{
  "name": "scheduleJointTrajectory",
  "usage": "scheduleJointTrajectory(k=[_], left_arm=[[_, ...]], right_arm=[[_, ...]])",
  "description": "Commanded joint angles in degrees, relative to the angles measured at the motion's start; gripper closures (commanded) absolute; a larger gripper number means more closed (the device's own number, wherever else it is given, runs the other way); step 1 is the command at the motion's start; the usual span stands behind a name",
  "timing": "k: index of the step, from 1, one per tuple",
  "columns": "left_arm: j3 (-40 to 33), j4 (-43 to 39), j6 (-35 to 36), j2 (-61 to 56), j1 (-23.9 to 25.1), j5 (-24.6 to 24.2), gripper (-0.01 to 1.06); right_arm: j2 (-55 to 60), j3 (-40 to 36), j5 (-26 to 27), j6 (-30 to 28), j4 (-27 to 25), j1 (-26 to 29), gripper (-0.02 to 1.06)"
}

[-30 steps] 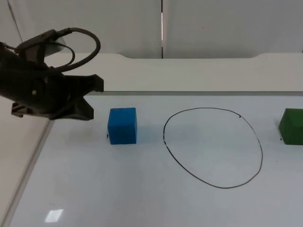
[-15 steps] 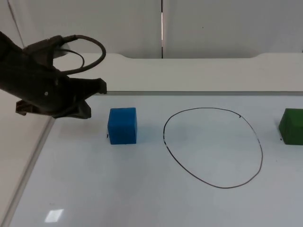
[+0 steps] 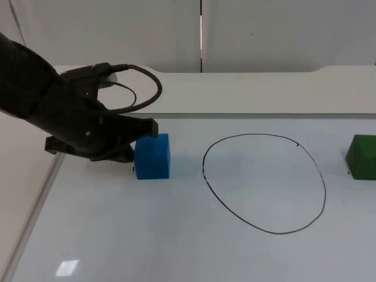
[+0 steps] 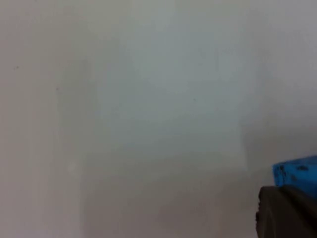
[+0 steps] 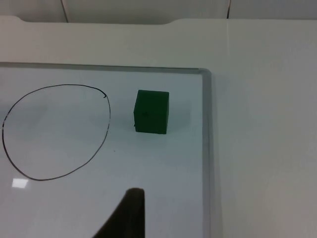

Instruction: Push the two cubes into the marked area.

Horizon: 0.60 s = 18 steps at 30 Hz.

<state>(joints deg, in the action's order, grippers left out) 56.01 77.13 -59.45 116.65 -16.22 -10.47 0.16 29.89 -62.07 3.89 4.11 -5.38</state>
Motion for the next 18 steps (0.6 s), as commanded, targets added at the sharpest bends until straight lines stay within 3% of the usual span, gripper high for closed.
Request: scheduleJointTrajectory(k=[1,18], left_arm=[[0.2,1.4,0.4,0.1,-0.6,0.4,1.05],[0.4,1.9,0.4,0.1,-2.8,0.8,1.05]], right_arm=[[-0.2,-0.4,0.3,-0.4,-0.2,0.4,-0.01],[-0.2,-0.4,0.3,-0.4,-0.2,0.4,-0.01]])
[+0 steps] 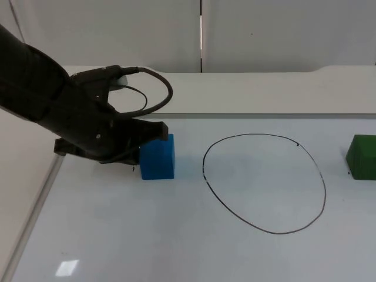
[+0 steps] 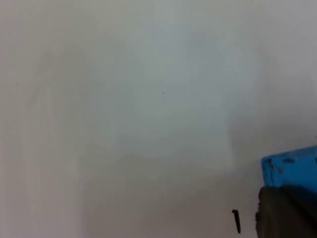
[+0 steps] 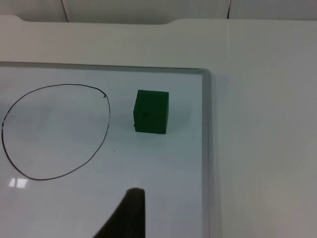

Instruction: Push the two cubes into the marked area.

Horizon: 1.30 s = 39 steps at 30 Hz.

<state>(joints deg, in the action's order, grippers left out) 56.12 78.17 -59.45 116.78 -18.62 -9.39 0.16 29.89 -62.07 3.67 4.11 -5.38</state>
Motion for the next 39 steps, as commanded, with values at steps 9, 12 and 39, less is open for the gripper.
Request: scheduleJointTrajectory(k=[9,12,39], left_arm=[[0.3,1.1,0.4,0.0,-2.3,0.2,1.05],[0.3,1.1,0.2,0.0,-3.3,1.6,1.05],[3.5,0.8,0.2,0.3,-7.0,1.2,1.05]], right_arm=[[-0.2,-0.4,0.3,-0.2,-0.2,0.4,-0.01],[-0.2,-0.4,0.3,-0.2,-0.2,0.4,-0.01],[-0.2,-0.4,0.3,-0.2,-0.2,0.4,-0.01]])
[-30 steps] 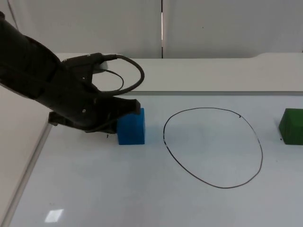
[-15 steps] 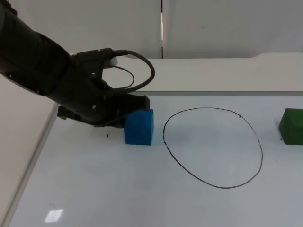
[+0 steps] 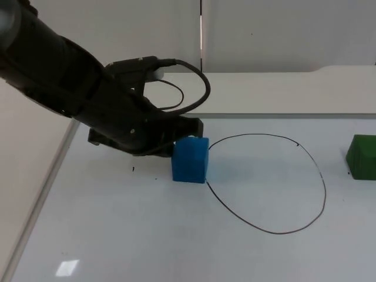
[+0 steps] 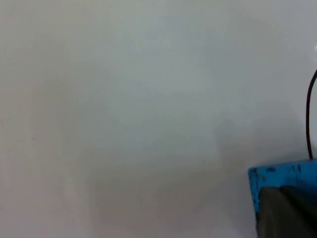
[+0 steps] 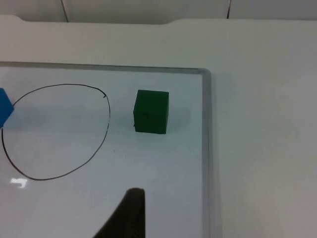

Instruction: Push the two cubes into the marked area.

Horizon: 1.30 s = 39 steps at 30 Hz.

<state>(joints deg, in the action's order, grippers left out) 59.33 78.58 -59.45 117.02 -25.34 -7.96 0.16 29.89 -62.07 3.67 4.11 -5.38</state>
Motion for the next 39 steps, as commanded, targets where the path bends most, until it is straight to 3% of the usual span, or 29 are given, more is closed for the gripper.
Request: scheduleJointTrajectory(k=[1,19,39], left_arm=[[0.3,0.4,0.4,0.1,-0.3,-0.5,1.05],[0.3,1.1,0.4,0.2,-3.6,2.9,1.05],[0.4,3.4,0.4,0.2,-6.2,2.2,1.05]], right_arm=[[-0.2,-0.4,0.3,-0.2,-0.2,0.4,-0.01],[-0.2,-0.4,0.3,-0.3,-0.2,0.4,-0.01],[-0.2,-0.4,0.3,-0.3,-0.2,0.4,-0.01]])
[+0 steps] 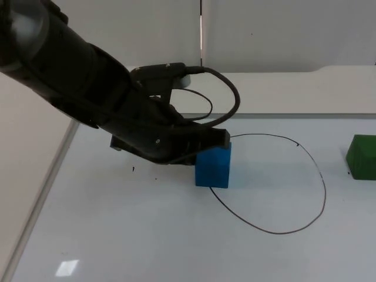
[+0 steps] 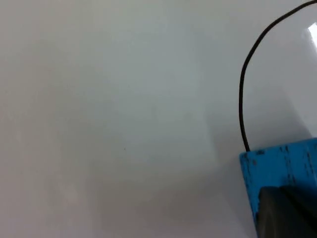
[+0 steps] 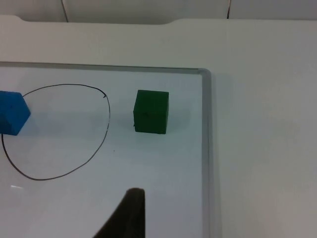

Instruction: Push the two cubes into the marked area.

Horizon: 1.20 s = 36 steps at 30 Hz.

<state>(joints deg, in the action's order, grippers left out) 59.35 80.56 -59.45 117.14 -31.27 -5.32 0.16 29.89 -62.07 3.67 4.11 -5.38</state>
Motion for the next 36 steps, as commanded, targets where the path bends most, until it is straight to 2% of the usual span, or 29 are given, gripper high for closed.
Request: scheduleJointTrajectory(k=[1,10,21,36], left_arm=[[0.4,1.7,0.4,0.1,-0.3,-0.6,1.05],[0.4,2.8,0.4,0.1,-1.2,-2.8,1.05],[0.4,2.9,0.4,0.1,-4.1,0.0,1.05],[0.4,4.0,0.4,0.1,-4.1,-0.6,1.05]], right_arm=[[-0.2,-0.4,0.3,-0.3,-0.2,0.4,-0.01],[-0.2,-0.4,0.3,-0.3,-0.2,0.4,-0.01],[-0.2,-0.4,0.3,-0.3,-0.2,0.4,-0.01],[-0.2,-0.4,0.3,-0.3,-0.2,0.4,-0.01]])
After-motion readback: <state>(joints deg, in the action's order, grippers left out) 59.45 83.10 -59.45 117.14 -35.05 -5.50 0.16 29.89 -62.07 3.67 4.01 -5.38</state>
